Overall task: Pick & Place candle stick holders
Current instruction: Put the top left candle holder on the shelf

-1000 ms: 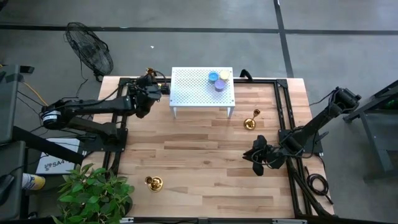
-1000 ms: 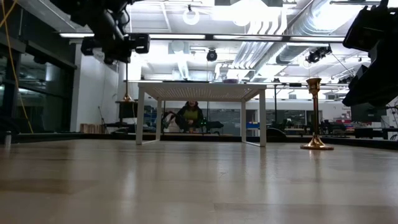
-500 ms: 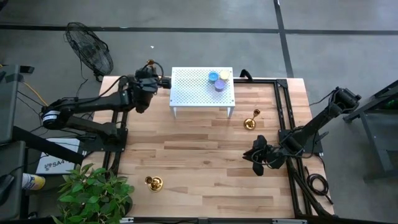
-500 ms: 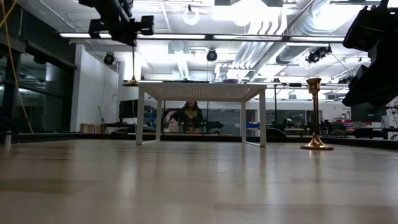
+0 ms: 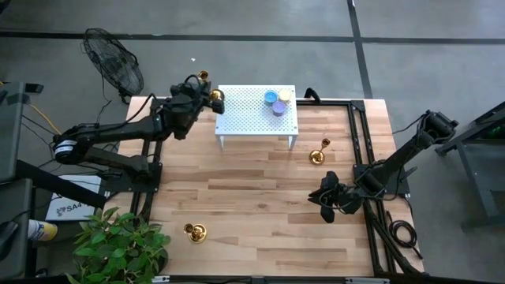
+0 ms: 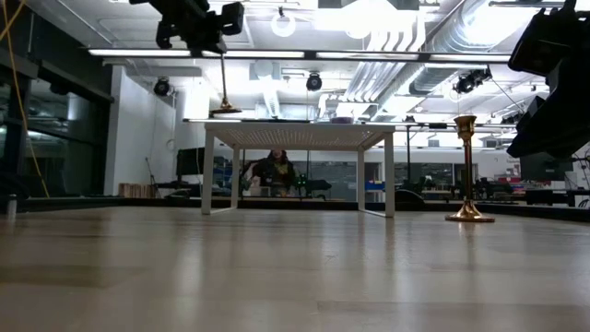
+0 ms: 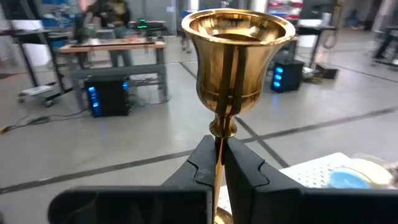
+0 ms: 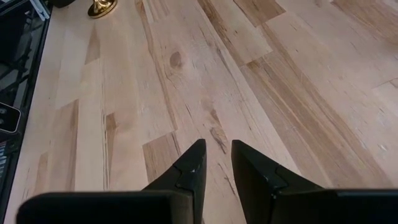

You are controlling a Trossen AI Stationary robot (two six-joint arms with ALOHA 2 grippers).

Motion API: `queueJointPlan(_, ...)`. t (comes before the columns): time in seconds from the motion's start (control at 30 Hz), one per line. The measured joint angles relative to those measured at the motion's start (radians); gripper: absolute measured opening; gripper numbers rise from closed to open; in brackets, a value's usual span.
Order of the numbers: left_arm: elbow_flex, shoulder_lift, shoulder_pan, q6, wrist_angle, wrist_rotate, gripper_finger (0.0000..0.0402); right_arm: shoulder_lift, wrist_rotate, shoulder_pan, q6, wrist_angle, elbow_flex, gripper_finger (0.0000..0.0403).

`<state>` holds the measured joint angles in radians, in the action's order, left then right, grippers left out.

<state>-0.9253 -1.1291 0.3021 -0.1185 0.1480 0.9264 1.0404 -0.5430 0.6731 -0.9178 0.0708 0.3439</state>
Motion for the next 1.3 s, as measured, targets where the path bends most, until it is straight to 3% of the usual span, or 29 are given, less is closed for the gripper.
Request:
queueJointPlan(0.27,0.000,-0.015,0.065,0.009,0.044,-0.169,0.0007,0.000,-0.008,0.000,0.009,0.000,0.000,0.0071)
queueJointPlan(0.5,0.000,-0.022,0.157,0.006,0.045,-0.397,0.0007,0.000,-0.013,-0.001,0.028,0.000,0.000,0.0071)
queueJointPlan(0.77,0.000,-0.034,0.232,0.000,0.089,-0.549,0.0007,0.000,-0.016,-0.003,0.061,0.000,0.000,0.0071)
queueJointPlan(1.3,-0.017,-0.096,0.234,-0.017,0.064,-0.607,0.0007,0.000,0.055,-0.109,0.140,0.000,0.000,0.0071)
